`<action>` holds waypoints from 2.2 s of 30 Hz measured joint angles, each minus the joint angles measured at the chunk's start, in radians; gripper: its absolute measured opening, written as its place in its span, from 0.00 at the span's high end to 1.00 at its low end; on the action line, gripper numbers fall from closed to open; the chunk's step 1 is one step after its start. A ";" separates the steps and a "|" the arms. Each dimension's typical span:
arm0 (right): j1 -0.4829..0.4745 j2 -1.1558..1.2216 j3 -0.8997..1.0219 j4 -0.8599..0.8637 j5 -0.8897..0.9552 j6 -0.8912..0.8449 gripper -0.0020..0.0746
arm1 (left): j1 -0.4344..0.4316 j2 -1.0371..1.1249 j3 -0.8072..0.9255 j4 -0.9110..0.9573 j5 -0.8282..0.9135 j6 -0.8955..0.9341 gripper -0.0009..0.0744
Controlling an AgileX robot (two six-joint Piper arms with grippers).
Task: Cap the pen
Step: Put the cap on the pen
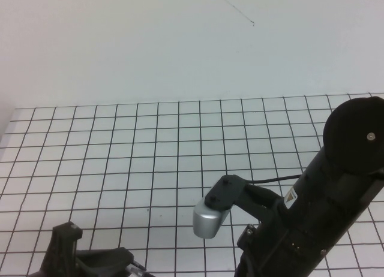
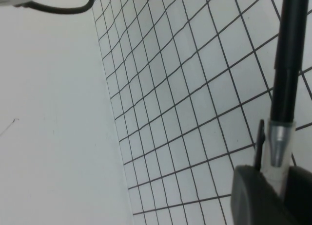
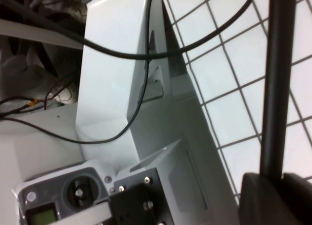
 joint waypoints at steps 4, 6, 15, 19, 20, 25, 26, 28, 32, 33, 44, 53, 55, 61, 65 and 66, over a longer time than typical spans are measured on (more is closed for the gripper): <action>0.000 0.000 0.000 0.023 -0.044 0.000 0.98 | 0.000 0.000 0.000 -0.022 -0.002 0.000 0.99; 0.000 0.000 0.000 0.036 -0.059 -0.015 0.98 | 0.002 0.000 0.000 -0.046 -0.007 0.000 0.99; 0.000 0.000 0.000 0.082 -0.059 -0.060 0.98 | 0.002 0.000 0.000 -0.098 0.017 0.140 0.99; 0.000 0.000 0.000 0.082 -0.043 -0.077 0.98 | -0.048 0.000 0.000 -0.100 0.020 0.175 0.99; 0.000 0.000 0.000 0.082 -0.043 -0.077 0.98 | -0.065 0.000 0.000 -0.100 0.020 0.175 0.99; 0.000 0.000 0.000 0.112 -0.047 -0.077 0.98 | -0.109 0.000 0.000 -0.149 0.014 0.179 0.88; 0.000 0.000 0.000 0.117 -0.052 -0.079 0.98 | -0.109 0.000 0.000 -0.159 0.011 0.181 0.99; 0.000 0.000 0.000 0.122 -0.061 -0.081 0.98 | -0.109 0.000 0.000 -0.162 0.009 0.185 0.99; 0.000 0.000 0.000 0.131 -0.079 -0.081 0.98 | -0.109 0.000 0.000 -0.162 0.000 0.209 0.99; 0.000 0.000 0.000 0.134 -0.082 -0.081 0.98 | -0.109 0.000 0.000 -0.162 0.000 0.215 0.88; 0.000 0.002 0.000 0.141 -0.125 -0.081 0.98 | -0.109 0.000 0.000 -0.163 0.013 0.221 0.99; 0.000 0.031 0.000 0.162 -0.142 -0.081 0.98 | -0.107 0.000 0.001 -0.184 0.013 0.228 0.99; 0.000 0.031 0.000 0.160 -0.142 -0.081 0.98 | -0.107 0.000 0.001 -0.195 0.013 0.228 0.98; 0.000 0.031 0.000 0.105 -0.099 -0.060 0.98 | -0.107 0.000 0.002 -0.207 0.007 0.167 0.75; 0.000 0.031 0.000 0.027 -0.086 -0.014 0.98 | -0.124 0.000 0.003 -0.239 0.027 0.104 0.56; 0.000 0.031 0.000 0.008 -0.090 -0.003 0.98 | -0.124 0.000 0.003 -0.239 -0.003 0.095 0.54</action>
